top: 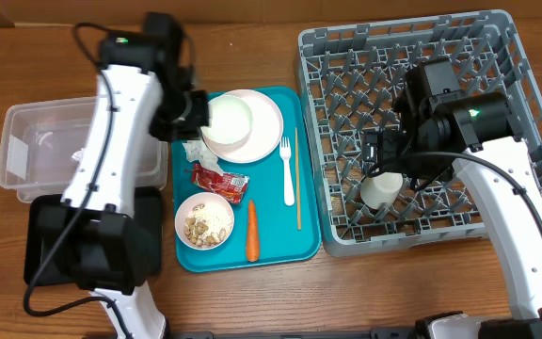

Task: Sort waste into correct bins and load items into the dishwasher
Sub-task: 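Grasp another crumpled tissue near the white plate with the left gripper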

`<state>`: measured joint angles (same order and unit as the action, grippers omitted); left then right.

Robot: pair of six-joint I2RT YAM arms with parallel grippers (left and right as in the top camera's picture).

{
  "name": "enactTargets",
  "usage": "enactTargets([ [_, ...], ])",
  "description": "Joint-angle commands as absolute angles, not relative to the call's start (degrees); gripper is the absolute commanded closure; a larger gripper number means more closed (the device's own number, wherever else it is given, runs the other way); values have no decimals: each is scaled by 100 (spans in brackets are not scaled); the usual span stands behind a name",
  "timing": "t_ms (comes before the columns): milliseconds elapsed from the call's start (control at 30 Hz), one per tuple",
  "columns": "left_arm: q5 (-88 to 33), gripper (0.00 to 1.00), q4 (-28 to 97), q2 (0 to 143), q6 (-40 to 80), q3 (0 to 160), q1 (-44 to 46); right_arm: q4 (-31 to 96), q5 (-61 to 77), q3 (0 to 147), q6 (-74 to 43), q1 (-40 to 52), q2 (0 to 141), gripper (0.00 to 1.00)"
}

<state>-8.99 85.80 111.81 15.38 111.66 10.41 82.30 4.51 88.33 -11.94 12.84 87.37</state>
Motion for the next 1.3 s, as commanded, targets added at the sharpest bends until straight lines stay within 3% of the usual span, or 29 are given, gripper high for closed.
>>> enactTargets([
  [0, -176, 96, 8517, 11225, 2058, 11089, 1457, 8217, 480, 8947, -1157, 1302, 8665, 0],
  [67, 71, 84, 8466, 11222, 2333, 11019, 1594, 8217, 480, 8947, -1157, 1302, 8665, 0],
  [100, 119, 64, 8409, 11225, 2410, 10936, 1658, 8219, 480, 8947, -1157, 1299, 8665, 0],
  [133, 108, 52, 8364, 11222, 2440, 10844, 1702, 8217, 480, 8947, -1157, 1302, 8665, 0],
  [233, 108, 35, 8287, 11225, 2469, 10584, 1734, 8219, 480, 8947, -1157, 1302, 8665, 0],
  [1033, 735, 27, 5745, 11225, 2488, 8337, 1728, 8217, 480, 8947, -1157, 1302, 8665, 0],
  [1267, 814, 33, 5301, 11225, 2491, 8274, 1728, 8217, 480, 8947, -1157, 1299, 8665, 0],
])
